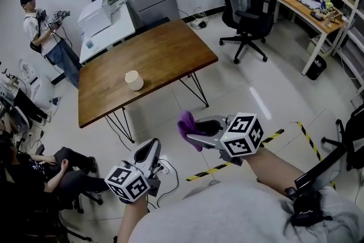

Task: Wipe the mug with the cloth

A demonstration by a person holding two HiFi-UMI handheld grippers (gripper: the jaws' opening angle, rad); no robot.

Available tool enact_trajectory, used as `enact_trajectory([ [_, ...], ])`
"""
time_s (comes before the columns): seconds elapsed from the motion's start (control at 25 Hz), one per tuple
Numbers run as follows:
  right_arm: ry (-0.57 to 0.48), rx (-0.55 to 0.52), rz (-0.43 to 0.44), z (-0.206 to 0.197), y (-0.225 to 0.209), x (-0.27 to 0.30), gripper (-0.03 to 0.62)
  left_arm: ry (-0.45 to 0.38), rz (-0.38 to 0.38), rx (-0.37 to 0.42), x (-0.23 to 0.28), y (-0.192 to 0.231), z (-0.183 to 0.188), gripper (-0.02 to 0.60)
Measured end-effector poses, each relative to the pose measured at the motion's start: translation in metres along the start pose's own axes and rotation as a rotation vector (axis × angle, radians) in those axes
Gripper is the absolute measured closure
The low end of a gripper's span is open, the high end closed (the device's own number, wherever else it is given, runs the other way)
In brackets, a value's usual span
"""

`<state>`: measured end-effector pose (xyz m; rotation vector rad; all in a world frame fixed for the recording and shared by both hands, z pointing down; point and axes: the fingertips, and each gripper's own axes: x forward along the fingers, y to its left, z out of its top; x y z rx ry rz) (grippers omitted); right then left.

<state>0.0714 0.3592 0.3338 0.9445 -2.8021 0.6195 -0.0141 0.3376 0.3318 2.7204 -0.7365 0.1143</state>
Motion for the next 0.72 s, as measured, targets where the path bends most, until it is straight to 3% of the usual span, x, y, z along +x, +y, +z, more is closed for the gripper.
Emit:
enact_trajectory([
  [0.72,0.042,0.061,0.021,-0.027,0.001,0.021,0.476,0.032,-0.001,-0.056,-0.008,0.013,-0.031,0.58],
])
